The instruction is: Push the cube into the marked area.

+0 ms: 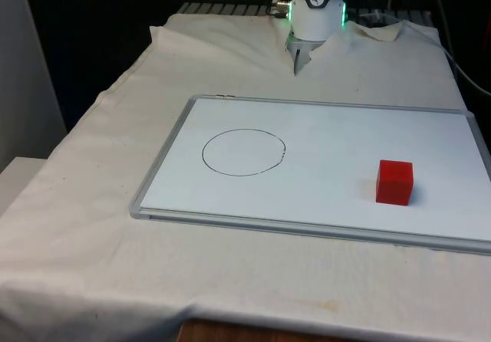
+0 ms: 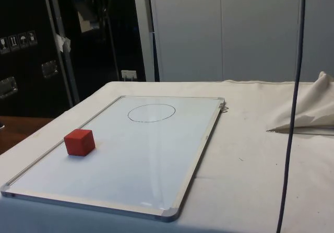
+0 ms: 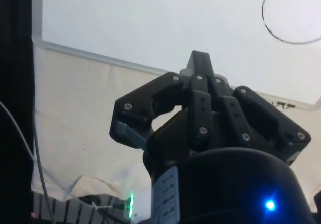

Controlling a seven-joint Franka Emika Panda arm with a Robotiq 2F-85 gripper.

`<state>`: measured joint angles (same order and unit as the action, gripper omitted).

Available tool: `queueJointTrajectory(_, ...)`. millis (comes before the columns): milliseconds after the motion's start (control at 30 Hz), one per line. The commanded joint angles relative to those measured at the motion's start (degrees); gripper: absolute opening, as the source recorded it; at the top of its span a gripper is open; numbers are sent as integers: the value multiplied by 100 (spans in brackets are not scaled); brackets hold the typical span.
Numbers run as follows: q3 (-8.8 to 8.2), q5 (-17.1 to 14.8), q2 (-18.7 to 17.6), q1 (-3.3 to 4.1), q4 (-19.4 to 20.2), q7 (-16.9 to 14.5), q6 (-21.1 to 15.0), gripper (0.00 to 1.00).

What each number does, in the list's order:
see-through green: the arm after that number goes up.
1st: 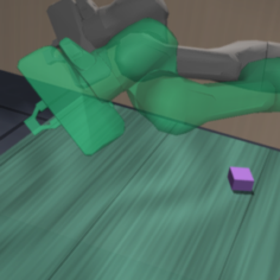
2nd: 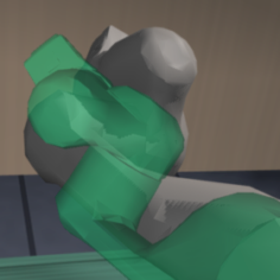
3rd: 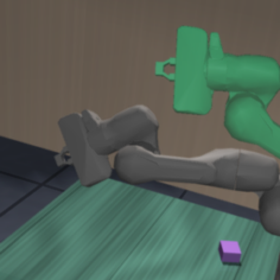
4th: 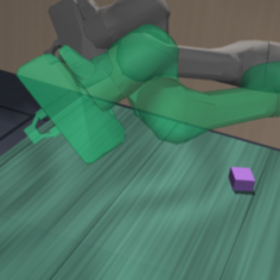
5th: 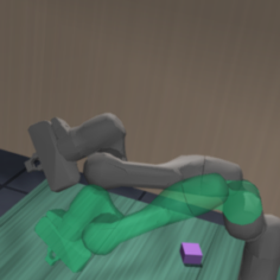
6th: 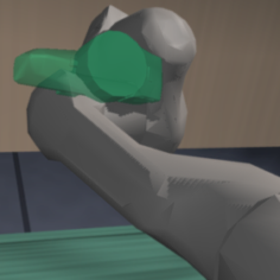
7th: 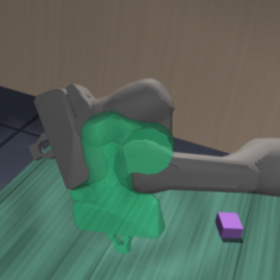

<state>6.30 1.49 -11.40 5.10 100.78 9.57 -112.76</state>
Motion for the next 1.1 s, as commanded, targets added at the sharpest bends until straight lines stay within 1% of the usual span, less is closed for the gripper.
queueJointTrajectory(0, 34, 63, -143, 40, -126, 109, -11, 0)
queueJointTrajectory(133, 126, 143, -395, 69, -361, 241, -34, 0)
queueJointTrajectory(167, 155, 115, -390, 34, -361, 201, -23, 0)
queueJointTrajectory(200, 178, 189, -527, 80, -487, 304, -40, 0)
queueJointTrajectory(267, 206, 212, -596, 86, -550, 338, -46, 0)
queueJointTrajectory(300, 258, 264, -728, 97, -676, 401, -52, 0)
queueJointTrajectory(367, 309, 309, -877, 103, -814, 458, -63, 0)
queueJointTrajectory(400, 327, 327, -940, 103, -877, 481, -57, 0)
queueJointTrajectory(433, 338, 298, -882, 69, -819, 435, -74, 0)
queueJointTrajectory(467, 367, 372, -1094, 115, -1031, 527, -63, 0)
queueJointTrajectory(500, 378, 384, -1169, 126, -1106, 544, -63, 0)
queueJointTrajectory(633, 430, 458, -1461, 160, -1404, 619, -57, 0)
queueJointTrajectory(700, 470, 527, -1679, 189, -1633, 676, -57, 0)
queueJointTrajectory(733, 493, 504, -1639, 155, -1593, 636, -80, 0)
queueJointTrajectory(767, 487, 544, -1748, 201, -1707, 699, -57, 0)
queueJointTrajectory(900, 550, 630, -2034, 246, -2000, 785, -63, 0)
queueJointTrajectory(967, 596, 676, -2194, 258, -2149, 831, -80, 0)
queueJointTrajectory(1000, 630, 710, -2343, 275, -2292, 865, -92, 0)
queueJointTrajectory(1033, 636, 693, -2240, 235, -2200, 819, -97, 0)
queueJointTrajectory(1067, 642, 722, -2418, 281, -2366, 871, -103, 0)
